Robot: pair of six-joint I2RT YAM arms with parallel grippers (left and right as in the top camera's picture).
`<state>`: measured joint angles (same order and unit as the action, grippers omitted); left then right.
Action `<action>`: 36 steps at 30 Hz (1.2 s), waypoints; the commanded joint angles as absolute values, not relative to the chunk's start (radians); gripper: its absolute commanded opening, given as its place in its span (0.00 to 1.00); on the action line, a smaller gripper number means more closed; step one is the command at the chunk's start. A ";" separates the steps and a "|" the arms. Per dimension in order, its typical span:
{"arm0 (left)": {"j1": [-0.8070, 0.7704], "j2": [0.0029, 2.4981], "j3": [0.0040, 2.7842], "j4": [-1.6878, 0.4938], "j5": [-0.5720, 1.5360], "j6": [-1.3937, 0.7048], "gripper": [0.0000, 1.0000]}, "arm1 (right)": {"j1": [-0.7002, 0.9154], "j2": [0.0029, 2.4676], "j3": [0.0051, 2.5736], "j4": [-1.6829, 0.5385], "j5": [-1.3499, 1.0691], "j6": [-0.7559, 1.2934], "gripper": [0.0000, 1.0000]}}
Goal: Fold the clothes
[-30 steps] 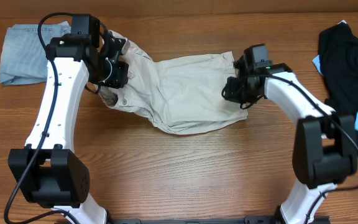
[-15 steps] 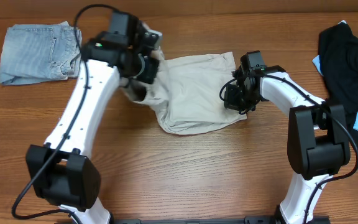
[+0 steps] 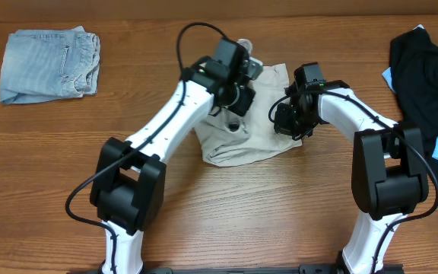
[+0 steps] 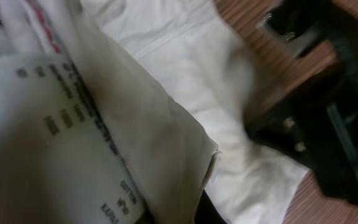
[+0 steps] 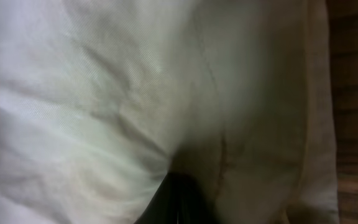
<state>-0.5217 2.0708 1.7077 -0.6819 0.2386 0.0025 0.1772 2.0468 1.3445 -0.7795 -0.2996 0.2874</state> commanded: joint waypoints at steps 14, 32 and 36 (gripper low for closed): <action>-0.554 2.055 1.789 -0.642 0.241 -0.134 0.04 | 0.168 2.069 1.345 -0.785 -0.282 0.324 0.04; -0.308 2.053 2.206 -1.393 0.154 0.173 0.04 | 0.095 1.818 1.428 -0.960 -0.455 0.158 0.08; -0.297 2.053 2.315 -1.507 0.088 0.216 0.04 | 0.095 1.826 1.425 -0.953 -0.402 0.159 0.08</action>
<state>-0.2882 2.0708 2.2360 -1.4788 0.1314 0.1375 0.0933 1.8275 1.4155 -0.9565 -0.4202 0.1825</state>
